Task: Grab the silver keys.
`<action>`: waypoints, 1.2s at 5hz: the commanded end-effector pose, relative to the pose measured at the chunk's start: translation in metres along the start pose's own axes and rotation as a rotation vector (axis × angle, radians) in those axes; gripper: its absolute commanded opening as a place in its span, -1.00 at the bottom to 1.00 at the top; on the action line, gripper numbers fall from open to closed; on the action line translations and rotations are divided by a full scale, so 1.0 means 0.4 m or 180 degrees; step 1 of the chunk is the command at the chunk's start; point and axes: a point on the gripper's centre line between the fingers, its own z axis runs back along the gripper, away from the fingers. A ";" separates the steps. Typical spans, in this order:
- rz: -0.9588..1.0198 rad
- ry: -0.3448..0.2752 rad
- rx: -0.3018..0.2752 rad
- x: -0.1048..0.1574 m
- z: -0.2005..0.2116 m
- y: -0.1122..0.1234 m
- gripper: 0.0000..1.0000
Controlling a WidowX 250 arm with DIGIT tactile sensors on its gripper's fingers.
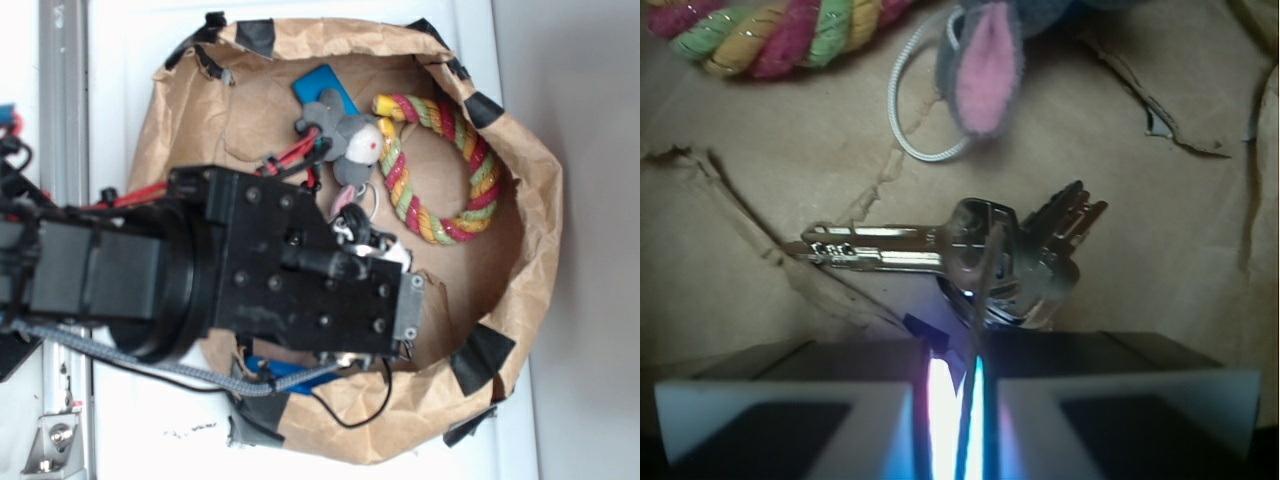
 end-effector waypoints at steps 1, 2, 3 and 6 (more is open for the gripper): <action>0.0048 0.0815 0.0144 0.146 0.194 0.020 -1.00; -0.0238 0.0715 -0.0395 0.158 0.312 0.072 -1.00; -0.0441 0.0318 -0.0410 0.131 0.297 0.071 -1.00; -0.0843 -0.0156 -0.0443 0.102 0.283 0.088 -1.00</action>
